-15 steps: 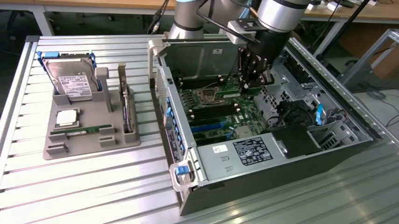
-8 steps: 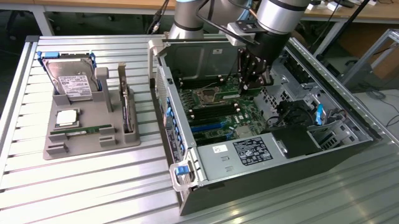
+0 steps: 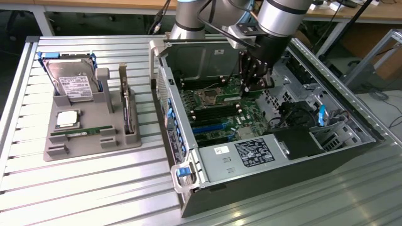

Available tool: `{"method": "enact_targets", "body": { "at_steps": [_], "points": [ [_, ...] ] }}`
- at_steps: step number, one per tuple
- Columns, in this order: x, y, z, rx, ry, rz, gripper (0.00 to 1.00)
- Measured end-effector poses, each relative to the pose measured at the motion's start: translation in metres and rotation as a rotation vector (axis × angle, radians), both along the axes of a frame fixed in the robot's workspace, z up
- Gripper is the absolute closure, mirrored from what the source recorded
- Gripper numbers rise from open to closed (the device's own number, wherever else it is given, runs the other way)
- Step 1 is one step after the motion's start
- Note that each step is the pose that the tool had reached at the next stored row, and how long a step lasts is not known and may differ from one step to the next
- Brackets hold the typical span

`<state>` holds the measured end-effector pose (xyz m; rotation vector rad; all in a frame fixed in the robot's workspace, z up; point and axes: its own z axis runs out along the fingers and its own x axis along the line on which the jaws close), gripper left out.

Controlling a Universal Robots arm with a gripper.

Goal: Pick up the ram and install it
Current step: 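Insert the ram into the slot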

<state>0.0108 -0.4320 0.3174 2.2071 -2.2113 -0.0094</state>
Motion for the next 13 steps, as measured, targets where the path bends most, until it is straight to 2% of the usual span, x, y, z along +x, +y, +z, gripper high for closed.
{"method": "enact_targets", "body": {
  "at_steps": [13],
  "points": [
    [0.0,0.0,-0.0059,0.0,0.0,0.0,0.88]
  ]
}}
